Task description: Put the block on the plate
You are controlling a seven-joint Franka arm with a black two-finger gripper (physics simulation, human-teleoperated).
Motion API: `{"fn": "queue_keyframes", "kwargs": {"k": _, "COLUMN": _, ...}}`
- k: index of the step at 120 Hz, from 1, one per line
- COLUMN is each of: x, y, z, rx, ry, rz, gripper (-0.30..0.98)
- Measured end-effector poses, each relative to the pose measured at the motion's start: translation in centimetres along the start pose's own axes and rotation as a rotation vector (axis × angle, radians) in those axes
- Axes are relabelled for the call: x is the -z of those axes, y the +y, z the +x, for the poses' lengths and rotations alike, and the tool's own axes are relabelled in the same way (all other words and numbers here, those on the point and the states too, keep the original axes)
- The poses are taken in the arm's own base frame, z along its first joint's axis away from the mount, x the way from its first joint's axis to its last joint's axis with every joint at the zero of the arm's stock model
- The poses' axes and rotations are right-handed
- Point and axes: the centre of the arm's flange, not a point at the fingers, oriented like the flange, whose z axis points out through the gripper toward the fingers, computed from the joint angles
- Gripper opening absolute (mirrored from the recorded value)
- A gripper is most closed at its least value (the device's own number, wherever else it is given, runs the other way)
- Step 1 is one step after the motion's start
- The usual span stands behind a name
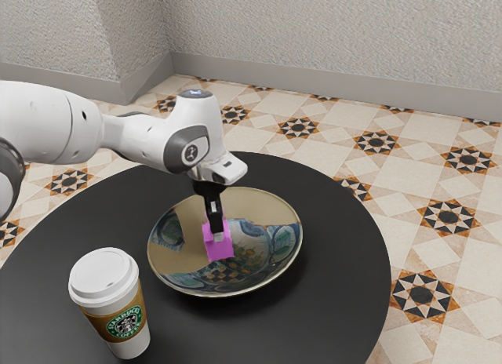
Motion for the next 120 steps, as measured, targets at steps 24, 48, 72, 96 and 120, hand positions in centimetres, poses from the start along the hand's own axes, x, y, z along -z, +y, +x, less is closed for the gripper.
{"fn": "queue_keyframes", "kwargs": {"k": 24, "x": 4.2, "y": 0.7, "z": -0.7, "rx": 0.0, "ry": 0.029, "rz": 0.041, "gripper": 0.63}}
{"fn": "queue_keyframes", "kwargs": {"k": 48, "x": 15.7, "y": 0.6, "z": -4.0, "rx": 0.149, "ry": 0.087, "rz": 0.108, "gripper": 0.66}}
{"fn": "queue_keyframes", "kwargs": {"k": 72, "x": 23.4, "y": 2.3, "z": -5.9, "rx": 0.27, "ry": 0.106, "rz": 0.119, "gripper": 0.68}}
{"fn": "queue_keyframes", "kwargs": {"k": 96, "x": 23.9, "y": 3.1, "z": -6.5, "rx": 0.353, "ry": 0.08, "rz": 0.09, "gripper": 0.68}}
{"fn": "queue_keyframes", "kwargs": {"k": 120, "x": 23.5, "y": 3.1, "z": -6.6, "rx": 0.415, "ry": 0.064, "rz": 0.072, "gripper": 0.68}}
